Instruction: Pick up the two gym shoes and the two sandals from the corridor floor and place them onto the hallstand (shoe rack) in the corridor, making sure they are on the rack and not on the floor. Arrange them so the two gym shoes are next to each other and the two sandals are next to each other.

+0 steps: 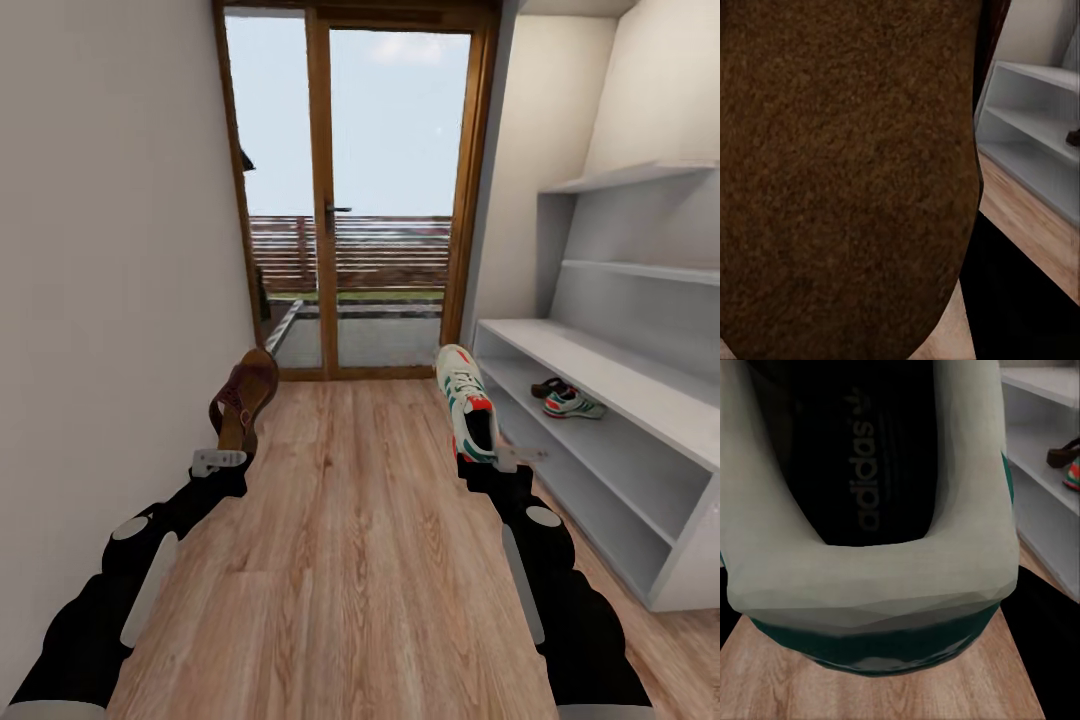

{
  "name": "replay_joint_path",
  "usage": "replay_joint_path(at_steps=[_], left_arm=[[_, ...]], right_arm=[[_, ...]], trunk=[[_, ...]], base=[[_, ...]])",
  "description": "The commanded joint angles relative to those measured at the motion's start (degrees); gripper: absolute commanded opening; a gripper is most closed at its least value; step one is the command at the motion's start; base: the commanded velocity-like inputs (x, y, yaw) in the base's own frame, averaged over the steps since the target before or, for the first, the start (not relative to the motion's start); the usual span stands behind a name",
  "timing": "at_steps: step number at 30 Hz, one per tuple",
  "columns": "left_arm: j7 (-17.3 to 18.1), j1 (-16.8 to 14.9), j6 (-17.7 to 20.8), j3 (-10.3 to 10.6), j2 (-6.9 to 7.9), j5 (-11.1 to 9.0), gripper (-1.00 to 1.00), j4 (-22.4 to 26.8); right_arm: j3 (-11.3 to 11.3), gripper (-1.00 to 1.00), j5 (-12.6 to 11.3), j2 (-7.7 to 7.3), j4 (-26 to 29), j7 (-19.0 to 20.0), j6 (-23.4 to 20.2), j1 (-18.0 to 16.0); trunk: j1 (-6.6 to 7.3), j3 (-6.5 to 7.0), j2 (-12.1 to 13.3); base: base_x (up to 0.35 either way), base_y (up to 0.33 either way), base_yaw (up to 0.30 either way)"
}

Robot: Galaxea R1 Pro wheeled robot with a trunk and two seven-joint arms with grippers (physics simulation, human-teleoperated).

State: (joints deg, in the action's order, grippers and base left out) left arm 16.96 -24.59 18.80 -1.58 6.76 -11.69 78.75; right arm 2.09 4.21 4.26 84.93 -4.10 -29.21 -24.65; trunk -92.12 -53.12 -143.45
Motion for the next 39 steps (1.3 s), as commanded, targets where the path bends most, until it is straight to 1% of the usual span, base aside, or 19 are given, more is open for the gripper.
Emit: replay_joint_path(at_steps=[1, 8, 17, 20, 22, 23, 24, 25, 27, 31, 39], left_arm=[[0.1, 0.0, 0.5, -0.1, 0.01, -0.6, -1.00, 0.1], [0.1, 0.0, 0.5, -0.1, 0.01, -0.6, -1.00, 0.1], [0.1, 0.0, 0.5, -0.1, 0.01, -0.6, -1.00, 0.1], [0.1, 0.0, 0.5, -0.1, 0.01, -0.6, -1.00, 0.1], [0.1, 0.0, 0.5, -0.1, 0.01, -0.6, -1.00, 0.1], [0.1, 0.0, 0.5, -0.1, 0.01, -0.6, -1.00, 0.1], [0.1, 0.0, 0.5, -0.1, 0.01, -0.6, -1.00, 0.1], [0.1, 0.0, 0.5, -0.1, 0.01, -0.6, -1.00, 0.1], [0.1, 0.0, 0.5, -0.1, 0.01, -0.6, -1.00, 0.1], [0.1, 0.0, 0.5, -0.1, 0.01, -0.6, -1.00, 0.1], [0.1, 0.1, 0.1, -0.1, 0.01, -0.6, -1.00, 0.1]], right_arm=[[0.0, -1.00, 0.5, 0.05, 0.1, 0.0, -0.3, 0.0], [0.0, -1.00, 0.5, 0.05, 0.1, 0.0, -0.3, 0.0], [0.0, -1.00, 0.4, 0.05, 0.1, 0.1, -0.3, 0.0], [0.0, -1.00, 0.5, 0.05, 0.0, 0.1, 0.3, 0.0], [0.0, -1.00, 0.7, 0.05, 0.0, 0.1, 2.7, -0.1], [-0.1, -1.00, 0.8, 0.05, 0.0, 0.1, 5.0, -0.1], [-0.6, -1.00, 0.8, 0.05, 0.0, 0.1, 9.8, -0.1], [-1.4, -1.00, 0.8, 0.05, -0.1, 0.0, 16.4, -0.1], [-1.8, -1.00, 0.8, 0.05, -0.1, 0.0, 20.6, -0.1], [-2.1, -1.00, 0.8, 0.05, -0.1, 0.0, 23.0, 0.0], [-2.2, -1.00, 0.8, 0.05, -0.1, 0.0, 23.6, 0.0]], trunk=[[-0.02, -0.06, 0.0], [-0.02, -0.06, 0.0], [-0.02, -0.06, 0.0], [-0.02, -0.06, 0.0], [-0.02, -0.06, 0.0], [-0.02, -0.06, 0.0], [-0.02, -0.06, 0.0], [-0.02, -0.06, 0.0], [-0.02, -0.06, 0.0], [-0.02, -0.06, 0.0], [-0.02, -0.06, 0.0]], base=[[0.344, 0.000, -0.294], [0.344, 0.000, -0.254], [0.344, 0.000, -0.025], [0.344, 0.000, -0.001], [0.344, 0.000, 0.000], [0.344, 0.000, 0.000], [0.344, 0.000, 0.000], [0.344, 0.000, 0.000], [0.344, 0.000, 0.000], [0.344, 0.000, 0.000], [0.344, 0.000, 0.000]])
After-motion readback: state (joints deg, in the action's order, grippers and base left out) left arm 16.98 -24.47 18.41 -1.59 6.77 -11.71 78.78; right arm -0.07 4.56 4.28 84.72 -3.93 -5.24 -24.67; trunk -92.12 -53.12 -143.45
